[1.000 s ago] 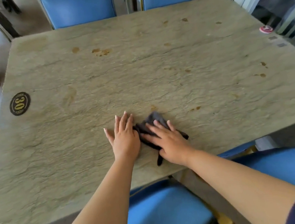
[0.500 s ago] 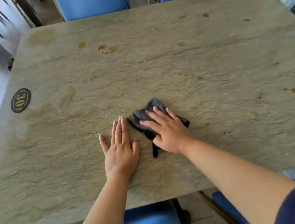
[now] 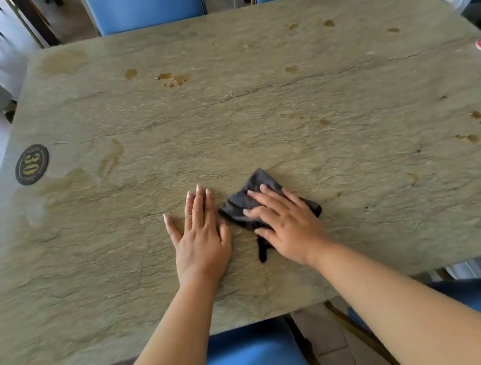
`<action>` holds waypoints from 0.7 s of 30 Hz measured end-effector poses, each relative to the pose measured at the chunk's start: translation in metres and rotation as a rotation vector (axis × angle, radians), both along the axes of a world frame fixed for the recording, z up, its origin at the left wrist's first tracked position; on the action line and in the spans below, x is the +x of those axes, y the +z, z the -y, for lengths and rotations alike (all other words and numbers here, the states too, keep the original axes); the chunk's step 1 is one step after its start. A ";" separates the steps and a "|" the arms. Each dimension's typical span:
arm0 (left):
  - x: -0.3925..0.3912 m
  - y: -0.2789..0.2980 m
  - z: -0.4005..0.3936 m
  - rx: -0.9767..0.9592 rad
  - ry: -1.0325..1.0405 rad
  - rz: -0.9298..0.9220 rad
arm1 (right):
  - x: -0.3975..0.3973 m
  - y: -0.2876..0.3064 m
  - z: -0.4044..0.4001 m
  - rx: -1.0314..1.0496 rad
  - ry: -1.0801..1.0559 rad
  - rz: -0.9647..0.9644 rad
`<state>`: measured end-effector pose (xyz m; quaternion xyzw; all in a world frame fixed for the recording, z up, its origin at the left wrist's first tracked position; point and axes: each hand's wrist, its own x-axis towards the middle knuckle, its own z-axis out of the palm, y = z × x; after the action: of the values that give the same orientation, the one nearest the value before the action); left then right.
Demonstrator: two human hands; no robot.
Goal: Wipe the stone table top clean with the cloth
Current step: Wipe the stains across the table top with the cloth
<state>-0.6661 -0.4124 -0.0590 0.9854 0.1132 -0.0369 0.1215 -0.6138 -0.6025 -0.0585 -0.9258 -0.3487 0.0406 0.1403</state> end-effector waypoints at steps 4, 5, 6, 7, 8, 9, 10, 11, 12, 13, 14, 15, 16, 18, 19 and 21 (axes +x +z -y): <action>-0.001 -0.003 0.000 0.014 0.002 0.004 | 0.014 -0.002 0.064 -0.034 -0.282 0.054; -0.001 -0.004 0.001 0.021 0.006 0.000 | 0.018 0.000 0.074 -0.053 -0.415 0.045; -0.001 -0.005 0.002 0.028 0.013 -0.005 | 0.019 0.001 0.077 -0.095 -0.521 0.018; 0.000 -0.004 0.003 0.032 0.021 -0.015 | 0.017 0.004 0.073 -0.136 -0.596 -0.021; 0.000 -0.004 0.005 0.030 0.030 -0.030 | 0.010 0.007 0.064 -0.153 -0.637 -0.053; 0.001 -0.003 0.006 0.025 0.038 -0.047 | -0.003 0.008 0.052 -0.159 -0.634 -0.066; 0.002 -0.001 0.008 0.016 0.048 -0.069 | -0.020 0.007 0.038 -0.162 -0.573 -0.051; 0.004 0.001 0.009 0.003 0.056 -0.097 | -0.042 0.009 0.026 -0.147 -0.471 -0.024; 0.005 0.003 0.011 -0.012 0.065 -0.127 | -0.065 0.007 0.018 -0.131 -0.343 -0.019; 0.006 0.006 0.013 -0.028 0.077 -0.150 | -0.087 0.006 0.015 -0.121 -0.209 -0.028; 0.007 0.008 0.015 -0.042 0.088 -0.160 | -0.103 0.006 0.020 -0.133 -0.086 -0.047; 0.009 0.011 0.018 -0.061 0.099 -0.162 | -0.110 0.006 0.030 -0.158 0.017 -0.050; 0.010 0.014 0.022 -0.091 0.110 -0.159 | -0.108 0.009 0.044 -0.180 0.087 -0.046; 0.009 0.019 0.035 -0.149 0.095 -0.137 | -0.095 0.011 0.068 -0.229 0.046 -0.072; 0.008 0.020 0.043 -0.161 0.050 -0.124 | -0.085 0.010 0.078 -0.240 -0.072 -0.103; 0.004 0.019 0.064 -0.159 -0.082 -0.116 | -0.061 0.012 0.092 -0.231 -0.368 -0.140</action>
<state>-0.6619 -0.4760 -0.0402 0.9727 0.0765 -0.1076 0.1908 -0.6747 -0.6943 -0.0468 -0.9787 -0.1563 0.1178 0.0623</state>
